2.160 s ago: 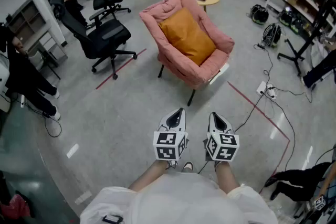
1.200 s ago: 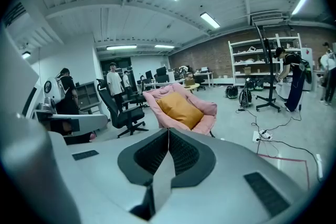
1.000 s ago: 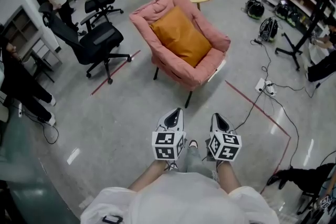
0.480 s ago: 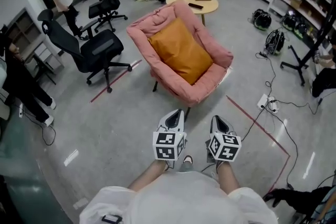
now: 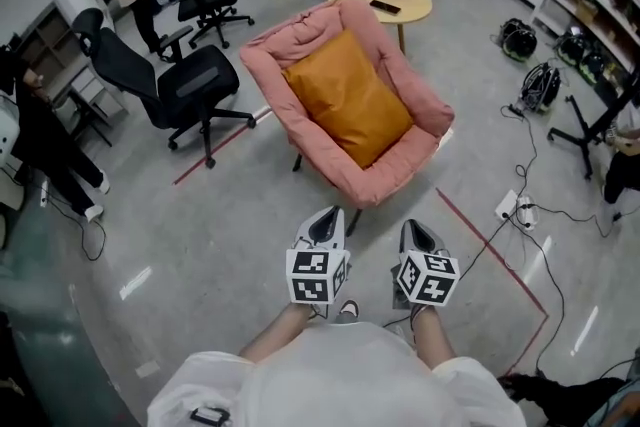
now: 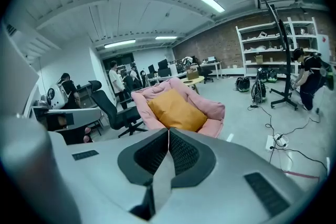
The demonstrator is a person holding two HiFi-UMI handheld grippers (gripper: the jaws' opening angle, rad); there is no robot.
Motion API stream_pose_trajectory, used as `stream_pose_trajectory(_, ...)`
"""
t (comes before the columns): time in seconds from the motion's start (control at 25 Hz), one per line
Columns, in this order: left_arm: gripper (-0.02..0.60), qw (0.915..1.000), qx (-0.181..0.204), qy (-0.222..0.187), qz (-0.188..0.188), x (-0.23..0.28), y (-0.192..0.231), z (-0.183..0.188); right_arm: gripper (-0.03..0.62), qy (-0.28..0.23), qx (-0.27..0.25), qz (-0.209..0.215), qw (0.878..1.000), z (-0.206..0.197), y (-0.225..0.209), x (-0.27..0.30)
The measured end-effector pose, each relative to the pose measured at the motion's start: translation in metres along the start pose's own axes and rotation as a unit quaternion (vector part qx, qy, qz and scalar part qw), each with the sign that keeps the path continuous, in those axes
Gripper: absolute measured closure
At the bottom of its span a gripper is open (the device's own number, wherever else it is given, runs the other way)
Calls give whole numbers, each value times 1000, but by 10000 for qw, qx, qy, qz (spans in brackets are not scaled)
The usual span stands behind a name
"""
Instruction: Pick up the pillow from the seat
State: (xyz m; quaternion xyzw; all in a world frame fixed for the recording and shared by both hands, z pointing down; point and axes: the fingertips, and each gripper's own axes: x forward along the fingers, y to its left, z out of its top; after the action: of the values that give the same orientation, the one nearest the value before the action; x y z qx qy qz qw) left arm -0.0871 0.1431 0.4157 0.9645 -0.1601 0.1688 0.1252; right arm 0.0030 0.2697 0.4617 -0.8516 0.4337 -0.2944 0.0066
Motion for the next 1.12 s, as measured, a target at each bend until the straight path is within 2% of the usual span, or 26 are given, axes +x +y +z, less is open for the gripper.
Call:
stream_pose_trajectory(0.28,574,9996,-81,7,254,21,7,2,565,259,-81,183,9995,2,-19,23)
stream_pose_trajectory(0.6,574,9985,-156,194,485,31,19,-5,565,427,-83,265,9987,5,-29,42)
stream_pose_trajectory(0.84,574,9987,-150,182,460,57,26,6,564,491,-65,245,9985,13,-35,64)
stream_pose_trajectory(1.12,574,9992,-192,86,342,113,39,35,565,417,-66,43,9991,48,-57,102)
